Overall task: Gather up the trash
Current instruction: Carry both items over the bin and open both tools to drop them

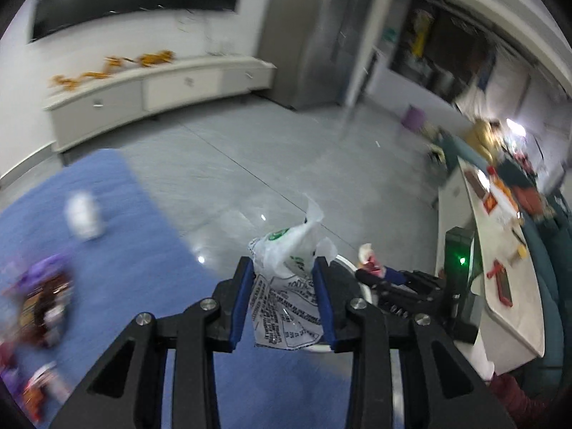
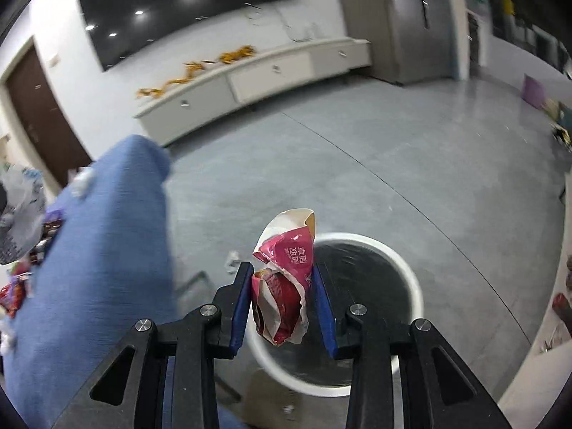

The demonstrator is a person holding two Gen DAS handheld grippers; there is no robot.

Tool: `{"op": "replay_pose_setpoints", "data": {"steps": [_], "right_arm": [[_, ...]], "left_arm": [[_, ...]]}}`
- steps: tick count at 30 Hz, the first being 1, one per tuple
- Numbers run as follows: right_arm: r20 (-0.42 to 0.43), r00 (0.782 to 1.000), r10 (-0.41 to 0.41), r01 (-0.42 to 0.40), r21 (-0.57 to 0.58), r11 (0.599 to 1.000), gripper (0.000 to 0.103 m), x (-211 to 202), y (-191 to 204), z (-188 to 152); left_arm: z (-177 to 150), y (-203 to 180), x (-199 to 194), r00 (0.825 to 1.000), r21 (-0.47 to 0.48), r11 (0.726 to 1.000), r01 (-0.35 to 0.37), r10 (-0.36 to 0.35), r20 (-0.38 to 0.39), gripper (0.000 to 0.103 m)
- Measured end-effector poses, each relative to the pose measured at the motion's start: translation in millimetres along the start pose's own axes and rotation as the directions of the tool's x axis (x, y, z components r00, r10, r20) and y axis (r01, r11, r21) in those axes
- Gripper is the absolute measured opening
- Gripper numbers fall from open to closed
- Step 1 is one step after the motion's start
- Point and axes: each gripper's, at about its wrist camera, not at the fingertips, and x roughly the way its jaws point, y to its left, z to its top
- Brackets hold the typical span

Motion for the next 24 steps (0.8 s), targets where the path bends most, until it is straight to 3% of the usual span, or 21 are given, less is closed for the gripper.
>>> {"op": "replay_pose_setpoints", "data": {"steps": [5, 8, 10, 14, 24], "right_arm": [[-0.061, 0.998, -0.01, 0.012, 0.031, 0.999, 0.034, 30.2, -33.3, -1.6], [-0.088, 0.996, -0.017, 0.021, 0.042, 0.999, 0.043, 45.3, -45.9, -1.8], [-0.093, 0.995, -0.02, 0.025, 0.049, 0.998, 0.046, 49.2, -50.3, -2.1], [-0.088, 0.996, -0.029, 0.034, 0.06, 0.998, 0.046, 46.2, -51.6, -1.9], [0.019, 0.999, -0.039, 0.039, 0.017, 0.999, 0.046, -16.7, -16.6, 7.5]], "left_arm": [[21.2, -27.8, 94.6, 0.99, 0.003, 0.997, 0.08, -0.079, -0.116, 0.036], [28.2, -33.0, 127.7, 0.982, -0.023, 0.995, 0.1, -0.102, -0.158, 0.052], [25.2, -36.9, 131.9, 0.981, -0.03, 0.994, 0.101, -0.104, -0.161, 0.061], [30.2, -48.0, 144.5, 0.983, -0.026, 0.995, 0.095, -0.098, -0.152, 0.061], [5.1, -20.6, 30.0, 1.0, -0.013, 1.0, 0.023, -0.023, -0.02, 0.061]]}}
